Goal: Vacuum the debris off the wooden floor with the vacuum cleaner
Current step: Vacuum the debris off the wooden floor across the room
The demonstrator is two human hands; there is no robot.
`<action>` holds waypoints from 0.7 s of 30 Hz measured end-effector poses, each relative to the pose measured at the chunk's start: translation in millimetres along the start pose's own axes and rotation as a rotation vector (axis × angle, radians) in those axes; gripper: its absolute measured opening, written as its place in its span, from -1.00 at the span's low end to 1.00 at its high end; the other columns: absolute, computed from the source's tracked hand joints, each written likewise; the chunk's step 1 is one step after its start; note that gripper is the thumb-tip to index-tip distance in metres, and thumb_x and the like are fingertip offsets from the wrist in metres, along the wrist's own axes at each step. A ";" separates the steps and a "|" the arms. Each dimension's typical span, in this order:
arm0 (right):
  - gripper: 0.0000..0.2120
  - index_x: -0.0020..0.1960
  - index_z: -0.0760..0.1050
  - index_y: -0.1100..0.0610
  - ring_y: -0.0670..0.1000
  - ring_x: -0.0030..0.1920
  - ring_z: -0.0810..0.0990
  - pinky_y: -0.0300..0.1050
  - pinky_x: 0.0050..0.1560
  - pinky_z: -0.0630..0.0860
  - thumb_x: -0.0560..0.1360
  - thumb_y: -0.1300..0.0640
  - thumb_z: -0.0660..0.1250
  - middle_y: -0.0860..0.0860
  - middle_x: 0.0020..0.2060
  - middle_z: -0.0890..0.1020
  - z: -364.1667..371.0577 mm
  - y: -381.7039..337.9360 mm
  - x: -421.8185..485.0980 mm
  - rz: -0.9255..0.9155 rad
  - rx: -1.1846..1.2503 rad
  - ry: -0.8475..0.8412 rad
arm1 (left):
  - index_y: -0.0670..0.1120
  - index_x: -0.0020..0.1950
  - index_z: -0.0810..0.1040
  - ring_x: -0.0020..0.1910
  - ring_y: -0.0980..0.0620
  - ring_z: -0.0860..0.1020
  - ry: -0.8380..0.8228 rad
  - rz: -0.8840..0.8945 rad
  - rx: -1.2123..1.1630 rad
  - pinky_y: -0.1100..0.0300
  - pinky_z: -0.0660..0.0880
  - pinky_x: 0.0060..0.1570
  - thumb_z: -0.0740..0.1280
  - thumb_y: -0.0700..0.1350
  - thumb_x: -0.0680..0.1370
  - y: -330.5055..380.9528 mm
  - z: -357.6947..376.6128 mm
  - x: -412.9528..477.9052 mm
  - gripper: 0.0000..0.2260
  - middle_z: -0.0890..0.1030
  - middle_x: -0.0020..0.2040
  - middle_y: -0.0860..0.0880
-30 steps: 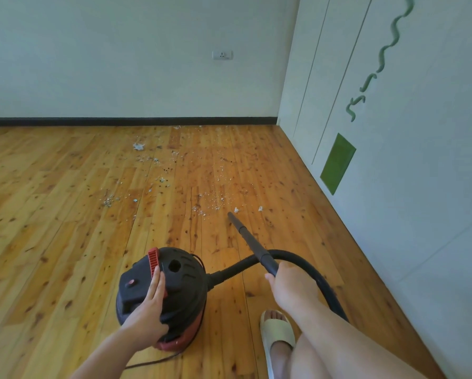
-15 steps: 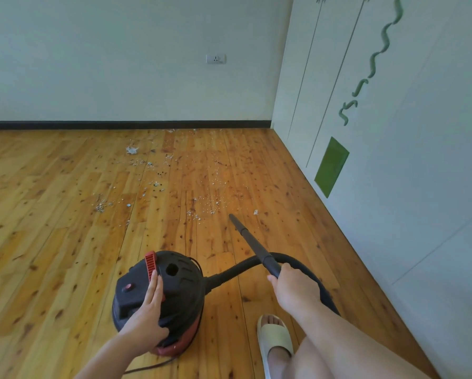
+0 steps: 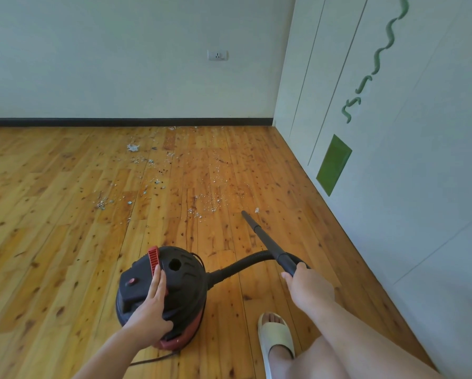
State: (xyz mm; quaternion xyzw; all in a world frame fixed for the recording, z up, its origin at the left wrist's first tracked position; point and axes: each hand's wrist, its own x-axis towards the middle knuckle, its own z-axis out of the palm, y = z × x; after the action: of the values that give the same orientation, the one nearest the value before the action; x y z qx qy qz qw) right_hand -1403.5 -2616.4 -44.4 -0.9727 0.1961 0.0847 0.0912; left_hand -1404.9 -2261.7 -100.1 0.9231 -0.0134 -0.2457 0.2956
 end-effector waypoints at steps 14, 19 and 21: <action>-0.61 0.23 0.43 0.01 -0.02 -0.11 0.62 -0.16 -0.24 0.54 0.68 -0.27 0.10 -0.05 -0.05 0.61 -4.3 24.0 -3.3 0.076 -0.001 -0.010 | 0.02 0.58 -0.47 -0.24 0.07 0.60 -0.007 0.005 -0.023 0.29 0.57 -0.35 0.44 -0.27 0.48 7.9 -0.5 11.3 0.13 -0.55 0.52 0.19; -0.61 0.23 0.43 0.02 -0.02 -0.11 0.61 -0.12 -0.15 0.60 0.68 -0.27 0.08 -0.06 -0.07 0.59 -7.7 33.0 -7.0 0.103 0.005 -0.008 | 0.02 0.59 -0.46 -0.22 0.08 0.60 -0.009 -0.001 -0.032 0.28 0.59 -0.34 0.47 -0.23 0.47 12.7 1.1 15.9 0.14 -0.55 0.51 0.20; -0.61 0.23 0.42 0.02 -0.03 -0.12 0.59 -0.13 -0.13 0.61 0.68 -0.26 0.09 -0.06 -0.08 0.57 -8.2 35.5 -9.4 0.109 0.012 -0.007 | 0.02 0.59 -0.47 -0.24 0.07 0.60 -0.009 0.012 -0.047 0.29 0.57 -0.37 0.47 -0.24 0.47 12.9 2.4 18.7 0.14 -0.56 0.51 0.20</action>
State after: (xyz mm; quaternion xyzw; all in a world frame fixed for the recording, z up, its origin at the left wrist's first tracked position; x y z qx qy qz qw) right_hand -1425.1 -2646.9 -39.7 -0.9597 0.2490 0.0917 0.0928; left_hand -1388.1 -2276.8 -103.0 0.9147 -0.0143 -0.2481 0.3186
